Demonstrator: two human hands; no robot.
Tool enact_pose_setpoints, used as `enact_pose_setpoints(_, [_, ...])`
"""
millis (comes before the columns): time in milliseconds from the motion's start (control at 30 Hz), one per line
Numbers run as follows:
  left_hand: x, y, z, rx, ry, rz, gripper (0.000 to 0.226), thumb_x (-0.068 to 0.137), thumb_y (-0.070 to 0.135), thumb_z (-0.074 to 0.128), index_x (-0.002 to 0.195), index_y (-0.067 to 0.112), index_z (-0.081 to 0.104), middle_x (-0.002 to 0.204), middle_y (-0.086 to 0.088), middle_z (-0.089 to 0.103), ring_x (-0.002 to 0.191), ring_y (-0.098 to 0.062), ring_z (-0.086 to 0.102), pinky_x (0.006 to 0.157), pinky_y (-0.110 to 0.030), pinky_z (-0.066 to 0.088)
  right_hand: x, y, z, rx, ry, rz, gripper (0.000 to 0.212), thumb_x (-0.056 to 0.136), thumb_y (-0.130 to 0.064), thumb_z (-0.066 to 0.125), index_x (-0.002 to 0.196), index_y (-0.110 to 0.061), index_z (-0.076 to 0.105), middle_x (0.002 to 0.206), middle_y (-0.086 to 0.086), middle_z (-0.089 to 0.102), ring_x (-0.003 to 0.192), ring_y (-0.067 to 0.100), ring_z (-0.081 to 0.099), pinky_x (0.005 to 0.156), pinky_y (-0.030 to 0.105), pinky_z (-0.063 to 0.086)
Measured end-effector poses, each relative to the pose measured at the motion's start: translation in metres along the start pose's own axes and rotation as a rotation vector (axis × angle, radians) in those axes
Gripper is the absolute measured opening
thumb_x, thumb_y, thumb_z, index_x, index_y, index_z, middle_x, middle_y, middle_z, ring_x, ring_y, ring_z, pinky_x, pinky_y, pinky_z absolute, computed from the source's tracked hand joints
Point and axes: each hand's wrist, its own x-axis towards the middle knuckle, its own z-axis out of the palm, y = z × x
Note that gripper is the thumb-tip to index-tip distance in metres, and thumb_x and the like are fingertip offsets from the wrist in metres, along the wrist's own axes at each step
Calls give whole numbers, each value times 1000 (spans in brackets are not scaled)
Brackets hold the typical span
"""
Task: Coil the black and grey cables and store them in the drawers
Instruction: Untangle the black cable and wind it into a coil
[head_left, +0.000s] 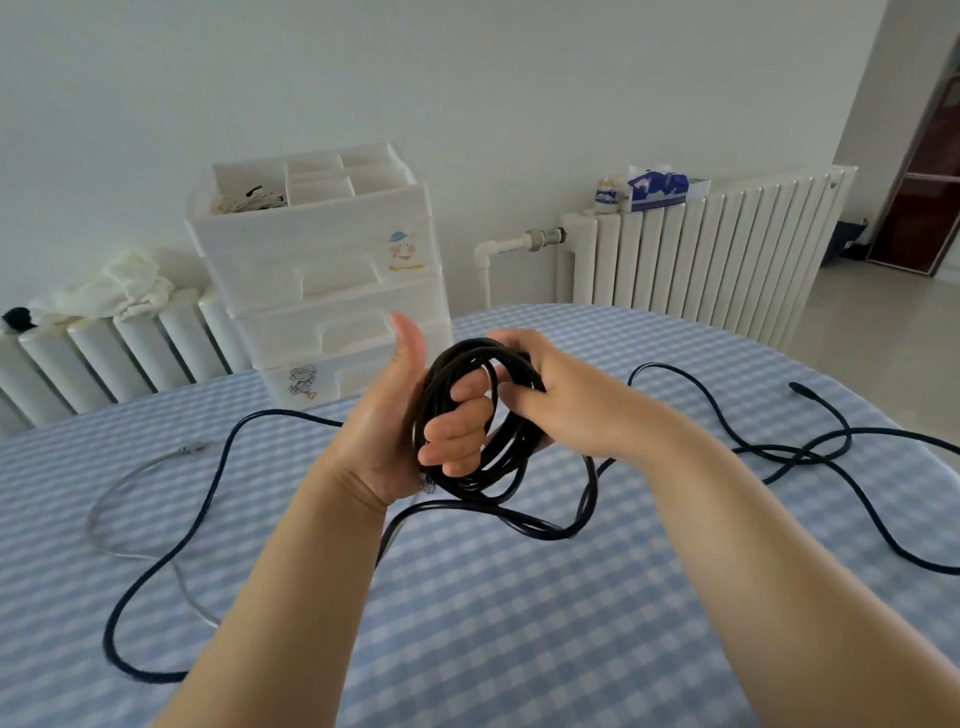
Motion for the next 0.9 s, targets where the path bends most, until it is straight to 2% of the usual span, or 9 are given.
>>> enact_pose_setpoints(67, [0, -1, -1, 24, -42, 16, 61, 74, 76, 46, 70, 15, 47, 45, 8, 42, 32, -3, 38, 37, -19, 32, -1, 1, -3, 170, -40, 38, 31, 102, -16, 42, 128, -32, 42, 106, -8, 62, 90, 19, 70, 78, 41, 60])
enact_pose_setpoints(167, [-1, -2, -3, 68, -85, 32, 45, 80, 52, 68, 76, 14, 45, 50, 8, 43, 36, -2, 41, 40, -19, 34, -1, 0, 1, 260, -18, 69, 23, 103, -19, 39, 124, -24, 47, 110, 4, 64, 85, 26, 73, 72, 46, 61])
enact_pose_setpoints(300, [-2, 0, 0, 179, -35, 41, 28, 83, 32, 71, 70, 16, 53, 48, 8, 40, 34, -2, 37, 39, -18, 32, 2, 1, 5, 303, -2, 108, 22, 104, -27, 37, 113, -15, 54, 95, 4, 67, 79, 26, 73, 68, 42, 61])
enact_pose_setpoints(433, [-3, 2, 5, 62, 113, 6, 27, 88, 34, 59, 71, 15, 51, 41, 8, 36, 30, -4, 35, 36, -19, 35, 3, 3, 5, 182, 39, 60, 26, 102, -35, 39, 98, -18, 58, 89, 14, 69, 70, 23, 73, 64, 37, 61])
enact_pose_setpoints(533, [-1, 1, 7, 48, 204, 5, 33, 87, 40, 53, 65, 17, 45, 37, 9, 32, 26, -3, 29, 33, -19, 31, 3, 6, 6, 32, 103, 8, 25, 98, -43, 44, 106, -21, 56, 83, 14, 69, 56, 21, 69, 54, 35, 59])
enact_pose_setpoints(600, [-1, 1, 7, 75, 240, -1, 39, 87, 46, 53, 63, 18, 40, 36, 9, 29, 25, -3, 26, 32, -17, 25, 2, 8, 6, -87, 171, -52, 25, 94, -49, 48, 115, -37, 52, 80, 5, 71, 49, 14, 64, 51, 30, 55])
enact_pose_setpoints(733, [-2, 2, 7, 97, 272, -35, 46, 86, 56, 49, 62, 18, 36, 36, 10, 26, 26, -3, 23, 32, -17, 21, 3, 12, 4, -244, 295, -145, 34, 92, -55, 45, 117, -39, 61, 75, -2, 67, 64, 10, 59, 59, 30, 46])
enact_pose_setpoints(833, [-3, 0, 7, 165, 220, -92, 44, 87, 49, 55, 63, 18, 34, 38, 8, 28, 27, -3, 26, 33, -18, 25, 3, 10, 0, -336, 261, -83, 54, 86, -67, 31, 90, -26, 65, 61, -4, 54, 55, 10, 49, 53, 29, 36])
enact_pose_setpoints(900, [-2, -1, 8, 271, 172, -133, 35, 88, 30, 55, 63, 17, 35, 39, 6, 30, 28, -5, 28, 34, -18, 26, 3, 11, -5, -322, 228, -56, 61, 75, -75, 27, 64, -20, 51, 52, -5, 42, 49, 11, 40, 53, 30, 31])
